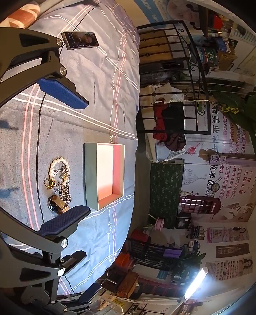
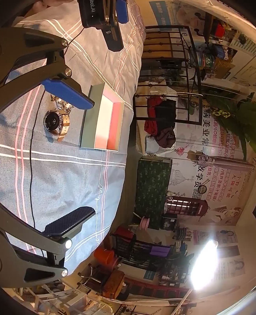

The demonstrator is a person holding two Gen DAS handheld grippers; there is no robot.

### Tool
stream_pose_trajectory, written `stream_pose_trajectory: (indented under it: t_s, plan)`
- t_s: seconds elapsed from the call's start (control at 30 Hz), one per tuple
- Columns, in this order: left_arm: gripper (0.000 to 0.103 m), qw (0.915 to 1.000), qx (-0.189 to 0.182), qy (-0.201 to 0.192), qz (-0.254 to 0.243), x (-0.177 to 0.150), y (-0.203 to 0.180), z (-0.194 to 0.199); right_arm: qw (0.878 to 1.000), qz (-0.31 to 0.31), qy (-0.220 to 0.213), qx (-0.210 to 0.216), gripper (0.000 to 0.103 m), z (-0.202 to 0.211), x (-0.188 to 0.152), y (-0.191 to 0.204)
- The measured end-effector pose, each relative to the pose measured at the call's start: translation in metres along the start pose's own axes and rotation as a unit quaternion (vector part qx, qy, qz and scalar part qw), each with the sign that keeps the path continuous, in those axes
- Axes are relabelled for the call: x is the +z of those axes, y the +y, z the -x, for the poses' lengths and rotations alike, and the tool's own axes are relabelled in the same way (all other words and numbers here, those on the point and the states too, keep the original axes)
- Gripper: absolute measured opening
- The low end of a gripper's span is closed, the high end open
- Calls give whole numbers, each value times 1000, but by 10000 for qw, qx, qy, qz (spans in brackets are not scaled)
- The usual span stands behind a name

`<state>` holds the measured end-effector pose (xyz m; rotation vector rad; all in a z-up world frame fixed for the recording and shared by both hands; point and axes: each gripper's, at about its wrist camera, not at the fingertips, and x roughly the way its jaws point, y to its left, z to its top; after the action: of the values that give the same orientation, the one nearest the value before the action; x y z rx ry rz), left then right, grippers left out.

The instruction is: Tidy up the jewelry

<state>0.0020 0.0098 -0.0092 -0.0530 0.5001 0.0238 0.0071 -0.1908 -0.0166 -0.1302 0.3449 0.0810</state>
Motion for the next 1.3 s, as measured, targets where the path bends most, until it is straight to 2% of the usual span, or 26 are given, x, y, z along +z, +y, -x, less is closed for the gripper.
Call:
stream_pose_trajectory:
  t_s: [0.17, 0.27, 0.77, 0.9, 1.3]
  plan:
    - [97, 9999, -71, -80, -30, 0, -2, 3, 10000, 1, 32, -23, 97, -3, 0, 4]
    - [97, 9999, -100, -1, -63, 0, -3, 0, 10000, -6, 44, -27, 97, -4, 1, 5]
    - [97, 10000, -26, 40, -10, 0, -1, 0, 9999, -64, 39, -136, 97, -3, 0, 5]
    - [97, 9999, -146, 42, 34, 1, 1, 1, 9998, -91, 72, -160, 97, -3, -1, 5]
    - [97, 9998, -188, 17, 3, -1, 1, 1, 9998, -106, 97, -141, 97, -5, -3, 5]
